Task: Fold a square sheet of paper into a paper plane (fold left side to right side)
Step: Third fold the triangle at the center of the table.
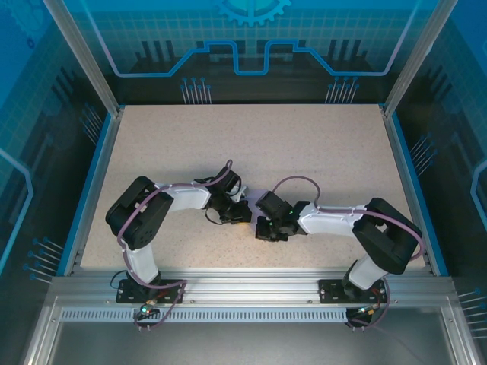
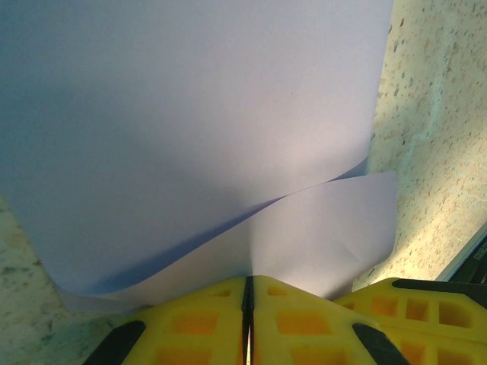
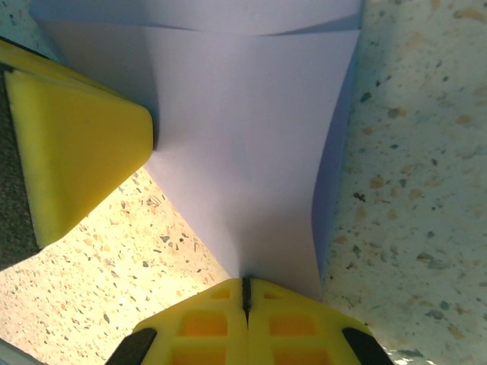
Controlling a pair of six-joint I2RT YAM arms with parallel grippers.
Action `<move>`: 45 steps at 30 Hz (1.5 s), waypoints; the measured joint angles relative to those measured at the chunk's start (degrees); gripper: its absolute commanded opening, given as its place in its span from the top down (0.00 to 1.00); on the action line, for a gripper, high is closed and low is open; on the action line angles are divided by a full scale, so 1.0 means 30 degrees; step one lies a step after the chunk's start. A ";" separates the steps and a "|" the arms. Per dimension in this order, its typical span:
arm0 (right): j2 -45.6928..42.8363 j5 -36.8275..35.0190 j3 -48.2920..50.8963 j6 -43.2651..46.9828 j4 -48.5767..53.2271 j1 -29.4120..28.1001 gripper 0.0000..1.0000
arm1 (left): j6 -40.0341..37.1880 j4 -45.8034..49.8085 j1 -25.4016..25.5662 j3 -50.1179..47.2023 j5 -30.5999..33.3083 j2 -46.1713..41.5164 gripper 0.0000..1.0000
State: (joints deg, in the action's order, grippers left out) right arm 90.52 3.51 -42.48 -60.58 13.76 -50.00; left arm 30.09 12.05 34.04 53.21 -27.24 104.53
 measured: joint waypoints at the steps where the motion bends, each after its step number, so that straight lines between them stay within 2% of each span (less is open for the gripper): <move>1: -0.0044 0.0000 0.0066 -0.0029 -0.0073 0.0000 1.00 | 0.0000 0.0007 0.0000 0.0000 0.0000 0.0000 0.88; 28: -0.1727 0.1027 0.1894 -0.0372 -0.0437 0.0000 1.00 | -0.0029 0.0117 0.0138 0.0109 0.0000 0.0051 0.88; 34: -0.3381 0.1472 0.2200 -0.0299 0.0809 -0.0109 1.00 | -0.0044 0.0182 0.0138 0.0138 0.0000 0.0051 0.88; 39: -0.4685 0.1668 0.2200 -0.0284 0.0539 0.0415 1.00 | -0.0044 0.0182 0.0138 0.0138 0.0000 0.0051 0.88; 45: -0.3628 0.1858 0.1756 0.0211 0.0095 0.1275 1.00 | -0.0044 0.0182 0.0138 0.0138 0.0000 0.0051 0.88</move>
State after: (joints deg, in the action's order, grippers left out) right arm 79.64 9.08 -37.21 -59.94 14.04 -46.17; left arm 29.95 12.60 34.46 53.63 -27.24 104.68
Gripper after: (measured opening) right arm 0.044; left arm 0.117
